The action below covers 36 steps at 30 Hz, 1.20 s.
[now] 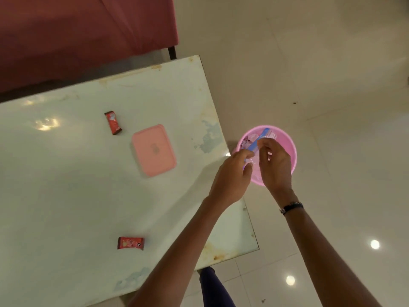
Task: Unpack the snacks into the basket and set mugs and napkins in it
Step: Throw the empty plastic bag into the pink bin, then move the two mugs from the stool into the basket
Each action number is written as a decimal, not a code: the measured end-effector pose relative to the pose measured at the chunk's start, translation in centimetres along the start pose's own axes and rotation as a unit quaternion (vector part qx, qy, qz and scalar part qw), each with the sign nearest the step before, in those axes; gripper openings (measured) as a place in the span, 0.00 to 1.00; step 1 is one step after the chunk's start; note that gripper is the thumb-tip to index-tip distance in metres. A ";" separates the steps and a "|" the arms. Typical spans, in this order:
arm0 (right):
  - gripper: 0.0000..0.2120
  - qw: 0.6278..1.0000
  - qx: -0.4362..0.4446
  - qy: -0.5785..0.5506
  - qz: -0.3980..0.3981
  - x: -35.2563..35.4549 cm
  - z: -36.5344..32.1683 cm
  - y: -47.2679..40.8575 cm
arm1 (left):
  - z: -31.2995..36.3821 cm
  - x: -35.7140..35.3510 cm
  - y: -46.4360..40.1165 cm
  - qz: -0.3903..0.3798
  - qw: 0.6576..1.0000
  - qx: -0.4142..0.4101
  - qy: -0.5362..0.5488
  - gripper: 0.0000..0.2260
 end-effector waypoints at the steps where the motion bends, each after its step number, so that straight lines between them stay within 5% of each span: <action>1: 0.10 1.000 0.001 -0.011 -0.005 0.1 -1.7 0.5 | 0.1 0.9 1.1 0.013 1.000 0.001 0.003 0.12; 10: 0.10 0.986 0.044 -0.126 -0.100 -5.9 -18.0 7.7 | -2.6 11.6 15.5 0.129 0.989 0.013 0.071 0.11; 21: 0.08 0.956 0.129 -0.157 -0.210 -21.5 -37.4 19.9 | -14.4 25.4 39.7 0.296 0.940 0.054 0.159 0.10; 36: 0.08 0.911 0.184 -0.116 -0.350 -35.8 -49.2 28.2 | -27.2 30.1 55.8 0.381 0.875 0.113 0.275 0.10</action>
Point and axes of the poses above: each hand's wrist, its own y-axis away from the middle knuckle, its own x-axis out of the back of the hand, z = x × y, the point moved 3 cm from there along -y, towards the middle knuckle, and after that the axes turned 14 degrees about -z, right-handed, at the moved point
